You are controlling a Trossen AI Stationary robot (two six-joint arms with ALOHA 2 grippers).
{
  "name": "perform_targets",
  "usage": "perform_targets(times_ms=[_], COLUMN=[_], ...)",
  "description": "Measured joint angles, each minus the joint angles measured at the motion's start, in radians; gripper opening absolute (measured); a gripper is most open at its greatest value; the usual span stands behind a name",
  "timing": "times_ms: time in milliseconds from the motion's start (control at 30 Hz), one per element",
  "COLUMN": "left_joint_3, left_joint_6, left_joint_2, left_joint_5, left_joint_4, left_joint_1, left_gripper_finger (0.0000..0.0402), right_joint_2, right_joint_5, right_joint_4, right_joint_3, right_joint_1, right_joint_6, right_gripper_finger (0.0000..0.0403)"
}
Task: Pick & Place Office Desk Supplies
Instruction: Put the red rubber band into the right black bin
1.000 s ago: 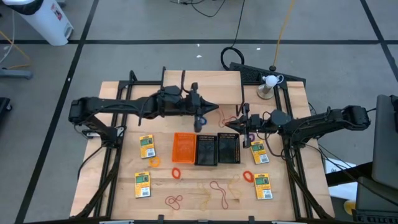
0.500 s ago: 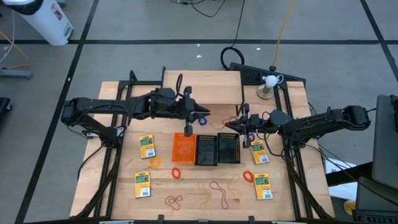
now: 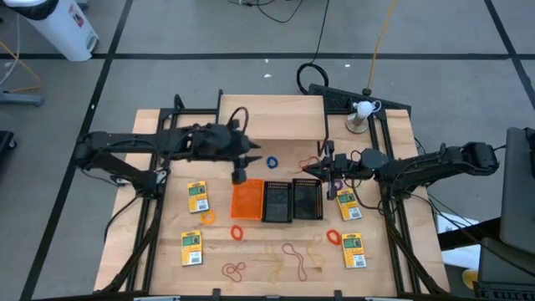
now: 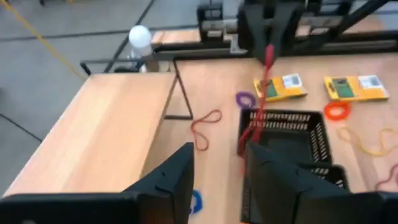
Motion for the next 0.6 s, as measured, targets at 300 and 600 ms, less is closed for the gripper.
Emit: perform_targets(times_ms=[300, 600], left_joint_3=[-0.28, -0.638], left_joint_6=[-0.066, -0.124], left_joint_2=[-0.189, -0.369], left_joint_5=[-0.193, -0.203], left_joint_4=[0.046, 0.276], left_joint_1=[-0.164, -0.246], left_gripper_finger=[0.015, 0.015], right_joint_2=[-0.051, -0.085], right_joint_5=[0.004, 0.007], right_joint_4=[-0.086, -0.173], right_joint_3=[-0.001, -0.001], right_joint_1=[0.0, 0.0], right_joint_6=[0.039, 0.072], right_gripper_finger=[0.0, 0.0])
